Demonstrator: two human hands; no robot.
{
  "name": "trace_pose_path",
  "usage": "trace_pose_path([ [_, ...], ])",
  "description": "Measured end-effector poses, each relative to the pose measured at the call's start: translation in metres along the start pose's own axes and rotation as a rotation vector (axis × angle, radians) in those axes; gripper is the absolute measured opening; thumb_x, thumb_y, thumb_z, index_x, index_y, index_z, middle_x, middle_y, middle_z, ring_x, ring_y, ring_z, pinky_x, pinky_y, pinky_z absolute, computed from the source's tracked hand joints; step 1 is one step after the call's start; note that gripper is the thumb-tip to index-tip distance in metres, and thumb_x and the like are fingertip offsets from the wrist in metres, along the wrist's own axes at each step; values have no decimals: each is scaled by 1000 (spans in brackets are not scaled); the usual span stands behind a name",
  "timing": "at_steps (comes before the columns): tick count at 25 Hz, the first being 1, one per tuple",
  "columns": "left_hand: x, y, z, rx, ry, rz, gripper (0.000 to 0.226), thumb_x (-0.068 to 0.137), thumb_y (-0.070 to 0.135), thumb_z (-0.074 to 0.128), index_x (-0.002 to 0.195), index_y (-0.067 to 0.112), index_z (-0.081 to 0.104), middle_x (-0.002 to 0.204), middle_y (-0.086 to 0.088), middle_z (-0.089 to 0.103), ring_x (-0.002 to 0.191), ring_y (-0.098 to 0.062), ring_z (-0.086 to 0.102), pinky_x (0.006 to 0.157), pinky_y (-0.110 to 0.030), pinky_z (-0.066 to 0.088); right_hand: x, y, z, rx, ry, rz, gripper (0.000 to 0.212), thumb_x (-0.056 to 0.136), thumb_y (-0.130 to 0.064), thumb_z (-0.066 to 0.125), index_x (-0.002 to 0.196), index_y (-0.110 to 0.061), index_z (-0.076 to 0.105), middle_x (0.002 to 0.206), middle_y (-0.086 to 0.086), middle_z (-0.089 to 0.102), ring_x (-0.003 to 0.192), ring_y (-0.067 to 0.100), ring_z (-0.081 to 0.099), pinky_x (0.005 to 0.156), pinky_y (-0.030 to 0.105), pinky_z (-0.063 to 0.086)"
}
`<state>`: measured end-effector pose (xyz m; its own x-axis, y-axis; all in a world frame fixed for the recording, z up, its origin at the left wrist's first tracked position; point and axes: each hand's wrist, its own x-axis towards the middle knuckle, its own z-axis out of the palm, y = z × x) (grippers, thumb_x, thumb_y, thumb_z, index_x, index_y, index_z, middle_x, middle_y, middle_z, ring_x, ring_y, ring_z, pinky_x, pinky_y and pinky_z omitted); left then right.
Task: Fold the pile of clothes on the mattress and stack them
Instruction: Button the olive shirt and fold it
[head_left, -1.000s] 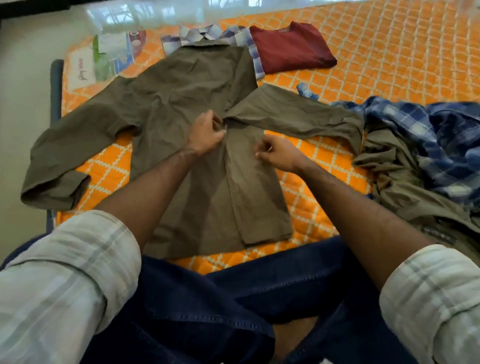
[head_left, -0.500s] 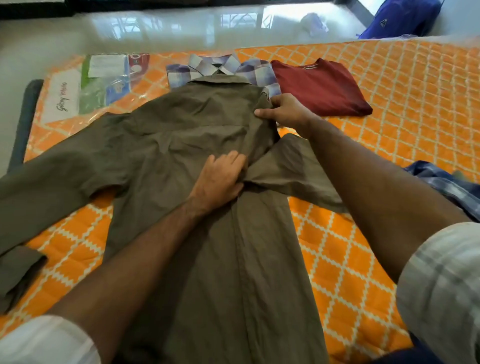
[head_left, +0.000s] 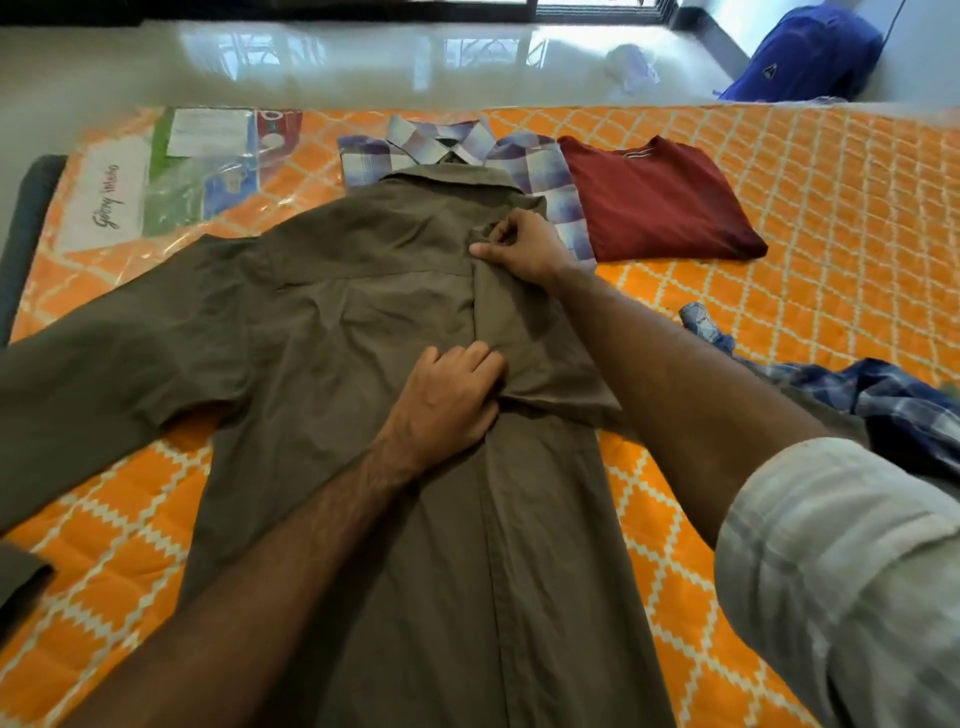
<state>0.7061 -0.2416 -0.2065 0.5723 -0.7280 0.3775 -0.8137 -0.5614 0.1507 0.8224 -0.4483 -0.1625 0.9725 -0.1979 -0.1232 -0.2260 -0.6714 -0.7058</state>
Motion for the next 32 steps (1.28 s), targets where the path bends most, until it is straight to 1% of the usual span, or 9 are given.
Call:
trace_pose_path([
  [4,1,1,-10,51,-75,-1,24,84,37,53,98,17,54,96,-4,53,82,-26,54,67,-39,35,-52,34,-53,64,-31,-92,39,93,-44,70,119,-16,60,112,-2,62,99,13,62,87,33,56],
  [7,2,15,-28,105,-24,83,30,84,39,56,104,17,60,104,-6,56,89,-27,52,69,-40,37,-129,86,-97,-223,93,-258,53,91,-53,65,127,-15,55,122,4,56,111,21,57,96,39,50],
  [10,4,55,-42,-141,-90,163,25,89,38,55,102,18,61,98,-3,62,86,-24,58,68,-40,46,-215,127,-117,-522,135,-342,65,88,-62,58,134,-16,52,131,6,49,117,27,48,99,45,42],
  [13,9,104,-28,-428,-294,-294,17,94,39,56,97,23,60,88,0,72,85,-23,68,69,-39,54,-288,155,-109,-848,119,-383,62,87,-55,54,138,-19,50,132,7,48,116,30,46,95,46,39],
  [18,16,111,-25,-1084,-78,-1241,36,104,29,48,76,11,61,84,-13,71,47,-16,65,35,-24,45,-314,177,-97,-1049,194,-157,64,87,-36,67,145,-15,48,132,10,51,111,32,50,90,48,44],
  [23,20,107,-41,-1294,60,-1389,23,106,30,47,96,10,54,91,-12,68,68,-27,68,41,-36,56,-325,175,-133,-966,278,-68,32,85,-22,72,114,-15,61,111,11,55,99,32,52,82,46,47],
  [27,24,103,-42,-1423,160,-1468,21,99,21,62,114,13,50,99,-15,68,77,-30,70,56,-45,59,-340,152,-160,-569,365,-92,22,95,-17,60,116,-16,66,102,5,57,93,27,53,82,43,41],
  [30,32,102,-50,-1520,190,-1502,4,100,11,57,99,11,53,113,-14,62,99,-32,64,81,-51,56,-357,118,-171,-297,183,-194,13,101,-20,54,105,-21,66,92,0,62,81,20,58,75,46,47],
  [32,35,90,-57,-1551,176,-1520,14,102,9,51,89,12,53,111,-11,61,96,-29,64,101,-53,49,-369,83,-174,-273,-49,-204,15,101,-15,53,100,-21,66,86,-2,63,74,15,57,67,41,46],
])
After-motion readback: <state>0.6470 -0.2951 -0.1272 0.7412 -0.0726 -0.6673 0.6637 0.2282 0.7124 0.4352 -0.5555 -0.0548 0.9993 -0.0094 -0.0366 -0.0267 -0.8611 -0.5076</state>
